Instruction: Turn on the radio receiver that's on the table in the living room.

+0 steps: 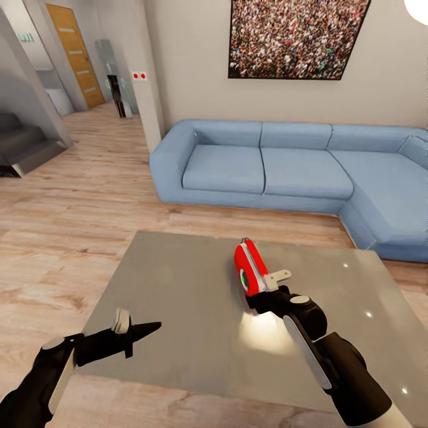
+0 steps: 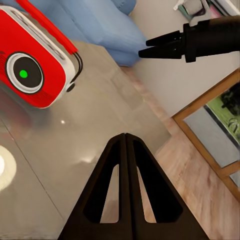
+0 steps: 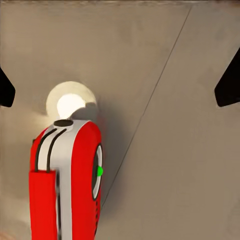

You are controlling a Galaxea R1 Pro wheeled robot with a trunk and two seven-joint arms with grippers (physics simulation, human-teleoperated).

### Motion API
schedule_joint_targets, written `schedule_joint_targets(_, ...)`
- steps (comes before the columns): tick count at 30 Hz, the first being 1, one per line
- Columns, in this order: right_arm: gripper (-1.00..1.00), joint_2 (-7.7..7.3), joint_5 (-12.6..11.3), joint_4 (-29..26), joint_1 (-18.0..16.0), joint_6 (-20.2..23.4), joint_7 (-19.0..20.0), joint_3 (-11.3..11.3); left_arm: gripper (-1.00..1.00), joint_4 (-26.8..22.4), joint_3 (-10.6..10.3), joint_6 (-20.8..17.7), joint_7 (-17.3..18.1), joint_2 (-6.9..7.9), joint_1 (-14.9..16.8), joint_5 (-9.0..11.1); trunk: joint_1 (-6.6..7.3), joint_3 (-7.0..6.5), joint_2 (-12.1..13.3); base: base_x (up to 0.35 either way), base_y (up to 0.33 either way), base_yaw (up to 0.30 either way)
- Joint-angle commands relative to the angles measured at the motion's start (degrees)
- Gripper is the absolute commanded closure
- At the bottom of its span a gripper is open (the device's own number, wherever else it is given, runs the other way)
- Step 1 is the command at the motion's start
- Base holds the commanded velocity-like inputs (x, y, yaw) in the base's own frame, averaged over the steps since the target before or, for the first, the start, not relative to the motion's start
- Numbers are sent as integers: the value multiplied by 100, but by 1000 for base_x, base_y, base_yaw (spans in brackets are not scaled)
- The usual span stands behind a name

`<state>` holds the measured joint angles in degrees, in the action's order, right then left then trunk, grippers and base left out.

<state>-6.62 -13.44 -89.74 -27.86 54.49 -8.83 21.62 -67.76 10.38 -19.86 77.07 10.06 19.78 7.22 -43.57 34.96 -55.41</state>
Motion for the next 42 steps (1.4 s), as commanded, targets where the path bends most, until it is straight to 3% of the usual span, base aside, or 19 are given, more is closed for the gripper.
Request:
schedule_joint_targets(1, -100, 1, 0, 0, 0, 0, -2, 0, 100, 3, 0, 0, 0, -2, 0, -1, 0, -9, 0, -342, 0, 0)
schedule_joint_targets(8, -100, 0, 0, 3, 0, 4, 2, 0, 100, 16, -1, 57, -6, -10, 0, -1, 0, -52, 0, -227, 0, 0)
schedule_joint_targets(34, -100, 11, -22, 25, 2, 6, -4, -9, 100, 62, -1, 48, -39, -11, 0, -5, 0, -265, 0, -4, 0, 0)
schedule_joint_targets(42, -100, -52, -11, -4, 516, 7, -75, -17, 100, 437, -2, 14, -14, 12, 0, -186, 0, -337, 0, 0, 0, 0)
